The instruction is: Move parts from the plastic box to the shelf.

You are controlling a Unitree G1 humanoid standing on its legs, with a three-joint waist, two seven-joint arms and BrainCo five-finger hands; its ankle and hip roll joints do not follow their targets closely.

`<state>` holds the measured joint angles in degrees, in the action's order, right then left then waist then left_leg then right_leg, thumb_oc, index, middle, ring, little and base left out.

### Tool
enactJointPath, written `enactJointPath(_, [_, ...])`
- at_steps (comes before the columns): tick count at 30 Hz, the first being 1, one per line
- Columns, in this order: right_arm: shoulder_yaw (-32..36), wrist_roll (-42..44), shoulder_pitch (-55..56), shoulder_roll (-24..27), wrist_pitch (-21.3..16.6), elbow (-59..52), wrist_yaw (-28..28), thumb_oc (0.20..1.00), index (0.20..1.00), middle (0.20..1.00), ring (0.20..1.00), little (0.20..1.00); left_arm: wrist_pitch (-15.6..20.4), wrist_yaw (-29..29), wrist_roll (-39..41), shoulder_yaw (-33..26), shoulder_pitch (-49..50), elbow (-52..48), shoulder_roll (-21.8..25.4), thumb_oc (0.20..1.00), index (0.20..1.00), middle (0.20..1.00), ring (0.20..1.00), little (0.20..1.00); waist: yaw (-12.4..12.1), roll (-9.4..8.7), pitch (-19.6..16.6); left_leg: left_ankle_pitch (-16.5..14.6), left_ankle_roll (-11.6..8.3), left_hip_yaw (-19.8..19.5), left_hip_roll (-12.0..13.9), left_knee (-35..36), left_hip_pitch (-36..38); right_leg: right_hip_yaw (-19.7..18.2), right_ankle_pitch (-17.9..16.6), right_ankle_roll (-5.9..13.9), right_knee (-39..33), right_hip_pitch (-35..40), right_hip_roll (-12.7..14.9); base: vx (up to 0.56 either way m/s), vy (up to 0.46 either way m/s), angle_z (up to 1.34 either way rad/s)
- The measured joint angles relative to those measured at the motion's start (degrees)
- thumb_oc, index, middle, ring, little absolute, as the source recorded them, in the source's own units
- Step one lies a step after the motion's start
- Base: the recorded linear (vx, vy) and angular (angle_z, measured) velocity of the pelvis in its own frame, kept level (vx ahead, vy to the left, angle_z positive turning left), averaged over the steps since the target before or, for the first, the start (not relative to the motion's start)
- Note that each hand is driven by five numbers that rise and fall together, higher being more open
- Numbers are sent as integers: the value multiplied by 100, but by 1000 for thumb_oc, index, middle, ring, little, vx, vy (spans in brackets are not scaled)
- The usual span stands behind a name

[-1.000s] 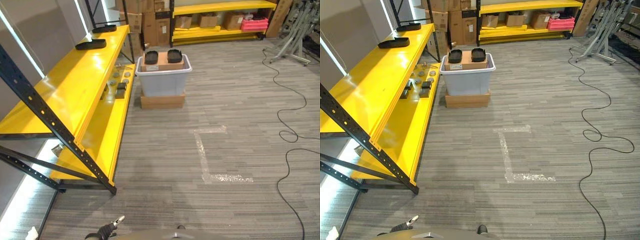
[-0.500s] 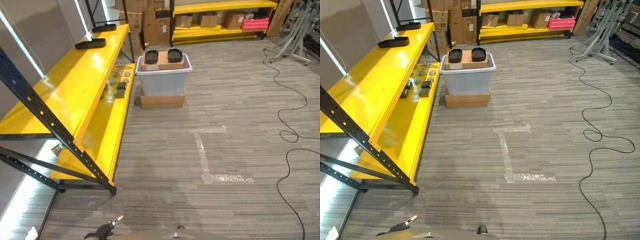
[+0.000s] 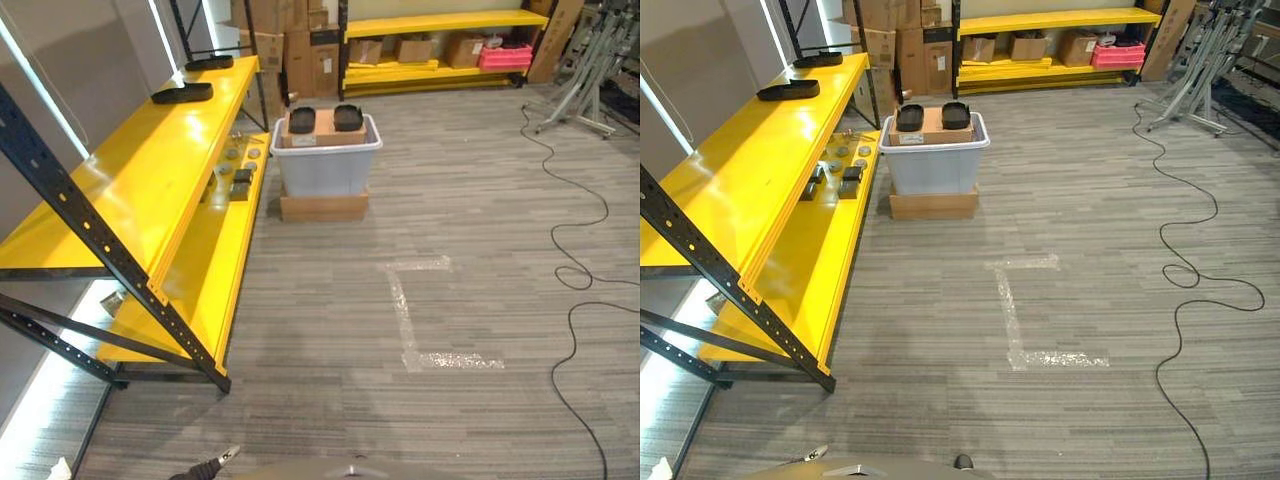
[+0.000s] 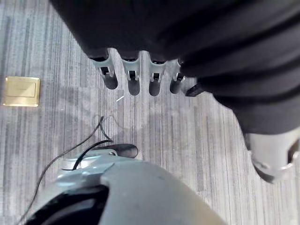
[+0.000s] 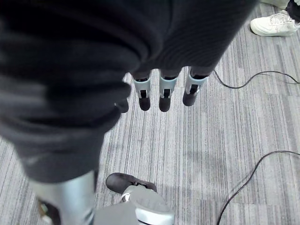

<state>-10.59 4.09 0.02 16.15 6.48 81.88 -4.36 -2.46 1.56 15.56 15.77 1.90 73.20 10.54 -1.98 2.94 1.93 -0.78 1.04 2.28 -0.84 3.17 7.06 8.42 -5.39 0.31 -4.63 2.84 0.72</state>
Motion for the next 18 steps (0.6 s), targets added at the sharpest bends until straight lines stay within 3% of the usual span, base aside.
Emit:
enactJointPath(12, [3,28,-2,0,-14,-1,1,1000,1000,1000,1000,1000,153,-116,72,-4,-47,-21,-3,1000,1000,1000,1000,1000,-6,12,-12,7,8,4,-22,-9,9,-14,-10,-2,0,5,14,26,35,0])
enactJointPath(18, [235,1030,11,-57,-125,-272,-142,1000,1000,1000,1000,1000,305,-115,116,-227,-78,-56,-13,1000,1000,1000,1000,1000,34,18,-8,18,30,7,-81,-1,26,-85,-29,35,70,-35,48,54,123,-3])
